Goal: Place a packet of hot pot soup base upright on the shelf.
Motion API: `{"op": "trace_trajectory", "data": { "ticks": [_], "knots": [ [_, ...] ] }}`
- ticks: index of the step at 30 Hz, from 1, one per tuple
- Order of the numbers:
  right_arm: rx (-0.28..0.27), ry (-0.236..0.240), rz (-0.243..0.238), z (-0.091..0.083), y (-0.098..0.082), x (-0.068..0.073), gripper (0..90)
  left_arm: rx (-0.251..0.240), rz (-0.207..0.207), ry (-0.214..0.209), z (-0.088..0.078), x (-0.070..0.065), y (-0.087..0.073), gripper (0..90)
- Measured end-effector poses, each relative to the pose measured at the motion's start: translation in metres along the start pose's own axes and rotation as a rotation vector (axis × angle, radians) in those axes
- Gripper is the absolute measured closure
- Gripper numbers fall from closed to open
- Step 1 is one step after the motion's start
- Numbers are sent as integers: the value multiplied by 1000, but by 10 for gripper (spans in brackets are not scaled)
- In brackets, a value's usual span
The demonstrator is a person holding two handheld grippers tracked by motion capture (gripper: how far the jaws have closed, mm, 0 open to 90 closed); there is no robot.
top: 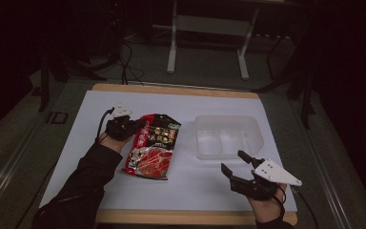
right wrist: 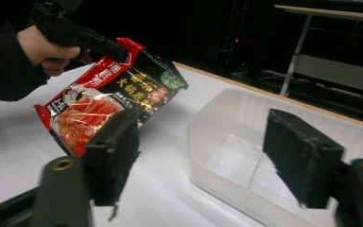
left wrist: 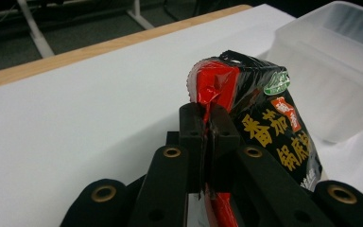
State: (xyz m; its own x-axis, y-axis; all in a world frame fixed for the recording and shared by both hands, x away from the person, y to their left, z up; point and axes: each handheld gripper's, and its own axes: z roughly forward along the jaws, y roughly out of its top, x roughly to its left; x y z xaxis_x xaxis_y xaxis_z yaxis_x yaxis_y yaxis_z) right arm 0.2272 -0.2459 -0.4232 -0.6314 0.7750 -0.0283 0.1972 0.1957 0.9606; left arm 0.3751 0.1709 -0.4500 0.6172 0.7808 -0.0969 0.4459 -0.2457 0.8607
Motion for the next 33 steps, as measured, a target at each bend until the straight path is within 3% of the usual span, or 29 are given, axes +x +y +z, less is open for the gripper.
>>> {"op": "trace_trajectory", "data": {
  "ticks": [5,12,19,29,33],
  "knots": [
    [2,1,1,0,0,-1,314,-26,16,-29,-10,-9,3,873],
    [20,24,-25,2,0,3,326,-72,47,-36,-24,-24,6,871],
    [22,17,-6,2,1,1,309,-92,78,-58,-35,-36,9,870],
    [32,39,-18,1,2,0,385,-124,78,-63,-42,-42,9,871],
    [45,52,-15,2,3,1,411,-168,71,-79,-51,-46,14,873]
  ]
}}
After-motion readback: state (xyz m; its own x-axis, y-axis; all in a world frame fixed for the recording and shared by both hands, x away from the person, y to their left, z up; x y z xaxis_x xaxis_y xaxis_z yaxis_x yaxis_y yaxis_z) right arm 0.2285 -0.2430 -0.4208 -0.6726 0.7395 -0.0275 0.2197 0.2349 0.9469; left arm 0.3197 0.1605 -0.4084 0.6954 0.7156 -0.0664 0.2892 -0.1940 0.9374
